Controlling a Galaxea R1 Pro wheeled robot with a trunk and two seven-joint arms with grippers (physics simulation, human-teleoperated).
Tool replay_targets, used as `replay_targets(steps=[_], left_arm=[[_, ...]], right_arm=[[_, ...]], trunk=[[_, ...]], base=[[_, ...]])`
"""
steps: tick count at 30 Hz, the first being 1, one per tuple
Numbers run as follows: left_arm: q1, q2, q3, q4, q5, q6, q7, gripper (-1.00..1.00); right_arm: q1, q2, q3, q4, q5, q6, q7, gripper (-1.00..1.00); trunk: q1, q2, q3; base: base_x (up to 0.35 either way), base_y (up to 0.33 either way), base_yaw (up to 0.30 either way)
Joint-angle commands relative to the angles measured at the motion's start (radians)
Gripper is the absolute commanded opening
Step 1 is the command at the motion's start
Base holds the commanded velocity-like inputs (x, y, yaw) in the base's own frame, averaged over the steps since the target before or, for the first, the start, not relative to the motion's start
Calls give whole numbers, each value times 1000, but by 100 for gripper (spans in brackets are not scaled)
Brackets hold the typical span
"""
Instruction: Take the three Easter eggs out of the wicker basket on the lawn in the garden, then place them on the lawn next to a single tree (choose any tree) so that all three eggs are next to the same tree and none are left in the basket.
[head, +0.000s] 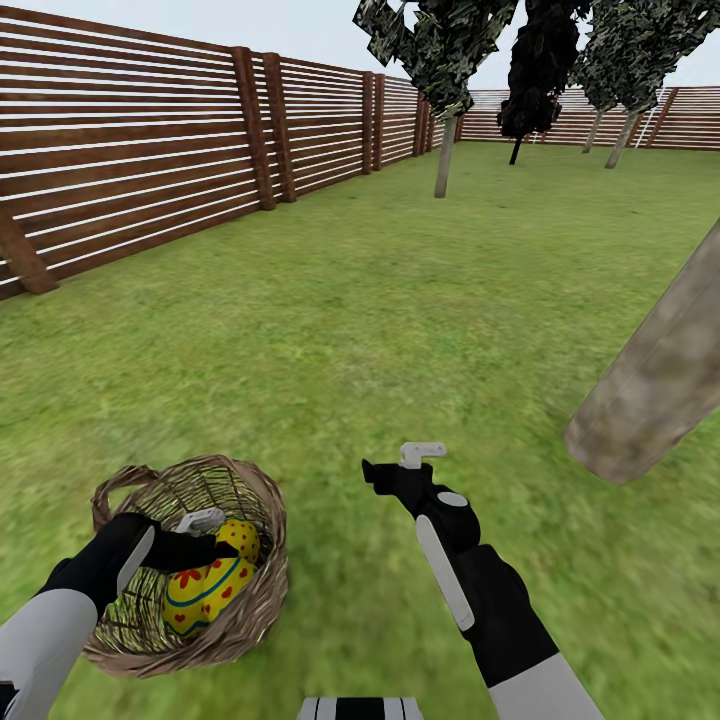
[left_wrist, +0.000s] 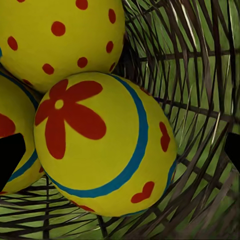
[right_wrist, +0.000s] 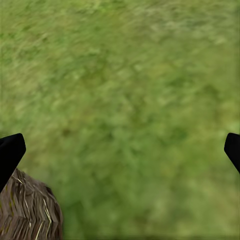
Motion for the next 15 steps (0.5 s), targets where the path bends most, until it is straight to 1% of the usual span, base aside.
replay_targets(steps=[1,15], left_arm=[[0,1,0,-1,7,9,-4,100],[0,1,-1,-1,6,10,-17,100]], right_arm=[[-1,0,1,-1,-11,3,-9,100],[-1,0,1,-1,-11,3,-9,100]], trunk=[[0,0,-1],[0,0,-1]], base=[[0,0,0],[0,0,0]])
